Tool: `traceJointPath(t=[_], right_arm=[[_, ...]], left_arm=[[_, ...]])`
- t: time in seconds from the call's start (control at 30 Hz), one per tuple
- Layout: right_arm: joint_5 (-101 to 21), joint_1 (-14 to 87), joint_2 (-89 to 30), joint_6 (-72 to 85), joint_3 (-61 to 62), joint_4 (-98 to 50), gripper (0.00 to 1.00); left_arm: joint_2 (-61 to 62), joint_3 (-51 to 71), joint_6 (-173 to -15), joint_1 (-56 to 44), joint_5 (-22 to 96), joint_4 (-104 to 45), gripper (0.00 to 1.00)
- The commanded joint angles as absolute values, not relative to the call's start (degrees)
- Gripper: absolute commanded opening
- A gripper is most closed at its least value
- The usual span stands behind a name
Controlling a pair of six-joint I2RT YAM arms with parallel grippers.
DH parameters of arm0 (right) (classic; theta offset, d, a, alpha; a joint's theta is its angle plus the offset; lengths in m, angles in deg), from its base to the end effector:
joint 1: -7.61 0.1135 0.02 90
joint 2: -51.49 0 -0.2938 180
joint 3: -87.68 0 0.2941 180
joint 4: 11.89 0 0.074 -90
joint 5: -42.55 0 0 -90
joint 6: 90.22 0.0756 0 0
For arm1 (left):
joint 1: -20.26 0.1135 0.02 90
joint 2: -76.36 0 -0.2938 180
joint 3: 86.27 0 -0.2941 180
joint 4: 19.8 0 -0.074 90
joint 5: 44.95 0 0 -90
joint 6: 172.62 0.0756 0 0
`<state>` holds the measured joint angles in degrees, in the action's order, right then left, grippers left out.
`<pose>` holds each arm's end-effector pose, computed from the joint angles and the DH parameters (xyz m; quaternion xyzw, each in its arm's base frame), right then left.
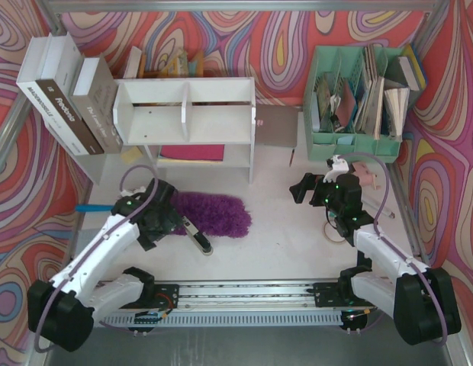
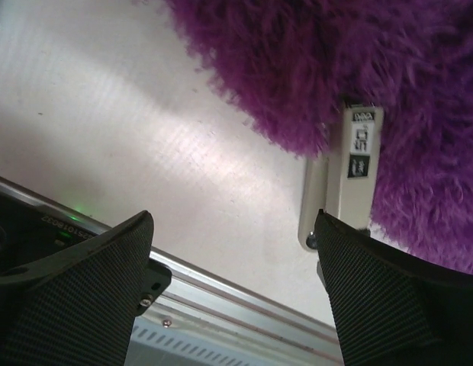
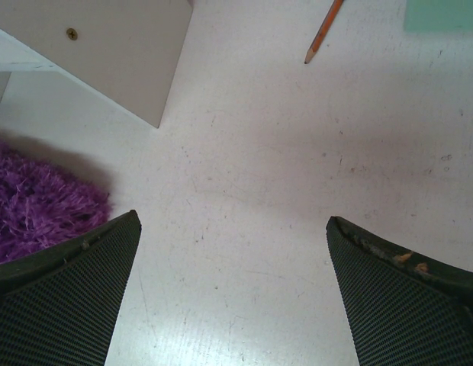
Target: Dust the bookshelf with a duster
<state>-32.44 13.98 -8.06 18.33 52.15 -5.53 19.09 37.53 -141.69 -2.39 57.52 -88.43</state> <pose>0.2759 0.0505 0.2025 0.0083 0.8040 0.2292 0.5486 0.1968 -0.0645 0.2165 -0.3240 0.9235 -0.0338 0.2024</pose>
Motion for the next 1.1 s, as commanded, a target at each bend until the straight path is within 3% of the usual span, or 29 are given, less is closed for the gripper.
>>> traceJointPath(t=[0.0,0.33,0.6,1.07], right_arm=[[-33.13,14.23,-7.63,18.85,52.34,-4.24,0.99],[-33.40,14.28,-7.50,18.80,52.34,-4.39,0.99],[-33.57,14.26,-6.99,18.84,52.61,-4.58,0.99],[-33.48,14.28,-6.83,18.85,52.58,-4.63,0.99]], left_arm=[[16.43,35.29,-146.00,-9.39,59.08,-88.62,0.79],[6.91,30.14,-150.15,-22.33,62.92,-85.66,0.75],[1.42,30.01,-150.16,-25.00,60.96,-81.15,0.61],[-1.50,32.10,-151.50,-25.25,60.50,-78.99,0.51]])
